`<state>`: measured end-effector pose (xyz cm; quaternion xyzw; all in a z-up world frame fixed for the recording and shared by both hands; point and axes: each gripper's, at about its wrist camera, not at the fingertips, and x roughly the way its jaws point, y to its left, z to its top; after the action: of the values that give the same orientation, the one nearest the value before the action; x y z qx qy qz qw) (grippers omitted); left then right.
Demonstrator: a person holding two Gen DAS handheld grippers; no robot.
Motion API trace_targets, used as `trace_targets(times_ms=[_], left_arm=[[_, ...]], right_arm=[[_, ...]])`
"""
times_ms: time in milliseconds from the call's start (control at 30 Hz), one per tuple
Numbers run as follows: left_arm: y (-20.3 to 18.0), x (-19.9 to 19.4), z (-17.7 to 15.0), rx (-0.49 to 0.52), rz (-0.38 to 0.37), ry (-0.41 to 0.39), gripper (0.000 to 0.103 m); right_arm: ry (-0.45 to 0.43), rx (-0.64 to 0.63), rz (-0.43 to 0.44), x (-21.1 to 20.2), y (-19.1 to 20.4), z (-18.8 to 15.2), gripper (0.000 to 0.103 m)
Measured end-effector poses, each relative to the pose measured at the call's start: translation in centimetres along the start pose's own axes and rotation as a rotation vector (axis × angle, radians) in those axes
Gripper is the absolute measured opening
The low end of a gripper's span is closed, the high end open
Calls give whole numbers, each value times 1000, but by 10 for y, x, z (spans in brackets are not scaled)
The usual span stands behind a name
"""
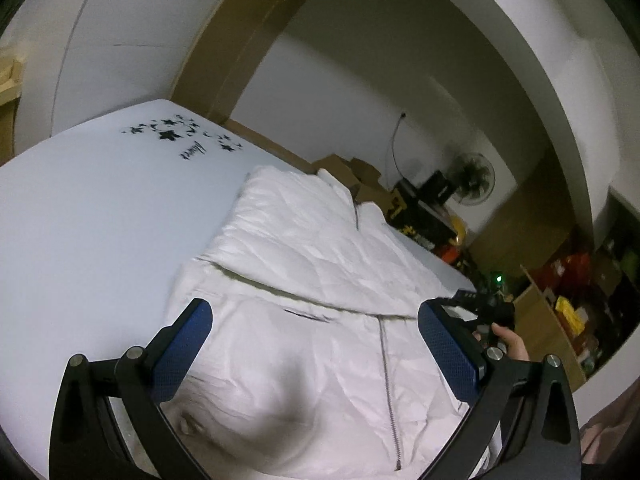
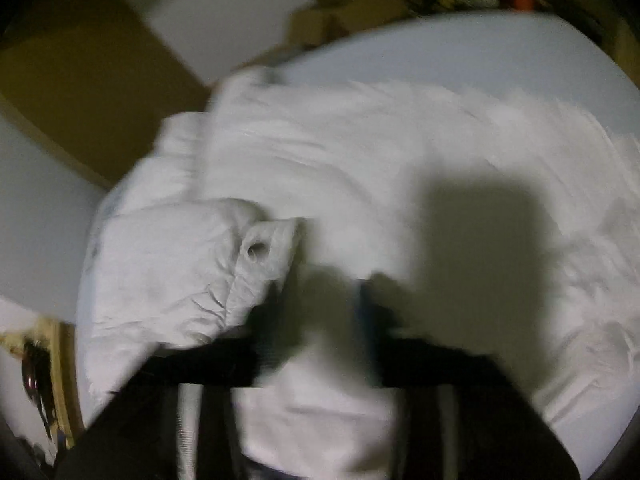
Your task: Fold large clothes
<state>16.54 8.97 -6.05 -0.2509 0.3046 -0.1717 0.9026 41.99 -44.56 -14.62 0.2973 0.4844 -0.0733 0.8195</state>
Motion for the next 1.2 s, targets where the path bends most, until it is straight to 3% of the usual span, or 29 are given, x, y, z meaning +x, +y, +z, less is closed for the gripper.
trace_targets(times_ms=[67, 133, 200, 233, 267, 367, 433, 467, 533, 567, 600, 667, 733, 800, 900, 967, 1033, 1133, 1200], left_arm=[[-12, 6, -3, 17, 10, 16, 103], [-24, 12, -4, 37, 17, 32, 103], [-39, 18, -6, 55, 17, 44, 103], [-48, 21, -6, 65, 17, 46, 103], [-57, 22, -7, 75, 17, 49, 103], [-85, 28, -10, 120, 22, 59, 103], [-111, 37, -7, 164, 20, 80, 103], [-132, 46, -4, 204, 5, 101, 103], [-174, 65, 1, 270, -28, 125, 103], [-193, 77, 3, 300, -51, 137, 103], [-224, 99, 4, 347, -67, 146, 103], [-266, 141, 2, 397, -65, 146, 103], [-302, 194, -4, 427, -70, 169, 103], [-325, 251, -15, 427, -57, 220, 103], [-337, 339, -39, 419, 20, 332, 103], [-334, 374, -50, 416, 64, 382, 103], [-325, 392, -58, 358, 21, 439, 103], [-318, 410, -70, 329, -23, 490, 103], [-314, 419, -80, 338, 8, 513, 103]], right_arm=[[-72, 25, 91, -18, 4, 1, 67], [-123, -41, 171, -27, 36, -1, 66], [-131, -106, 243, -23, 69, -5, 52], [-79, -146, 260, -5, 92, -5, 48], [-27, -159, 250, 13, 104, -6, 42], [158, -198, 117, 88, 123, -19, 40], [105, -245, 124, 79, 129, -22, 40], [86, -223, 171, 60, 124, -20, 41], [-32, -177, 274, 4, 104, -17, 43], [-98, -165, 277, -23, 90, -18, 55], [-198, -134, 252, -59, 68, -21, 79], [-388, -51, 161, -112, 24, -32, 103], [-450, -16, 74, -140, -12, -38, 103], [-459, 40, 31, -155, -51, -45, 103], [-437, 175, -10, -160, -108, -55, 99], [-424, 278, -3, -163, -137, -58, 96], [-426, 379, 15, -170, -172, -61, 94], [-416, 381, 8, -172, -193, -66, 94], [-397, 382, 7, -170, -197, -68, 94]])
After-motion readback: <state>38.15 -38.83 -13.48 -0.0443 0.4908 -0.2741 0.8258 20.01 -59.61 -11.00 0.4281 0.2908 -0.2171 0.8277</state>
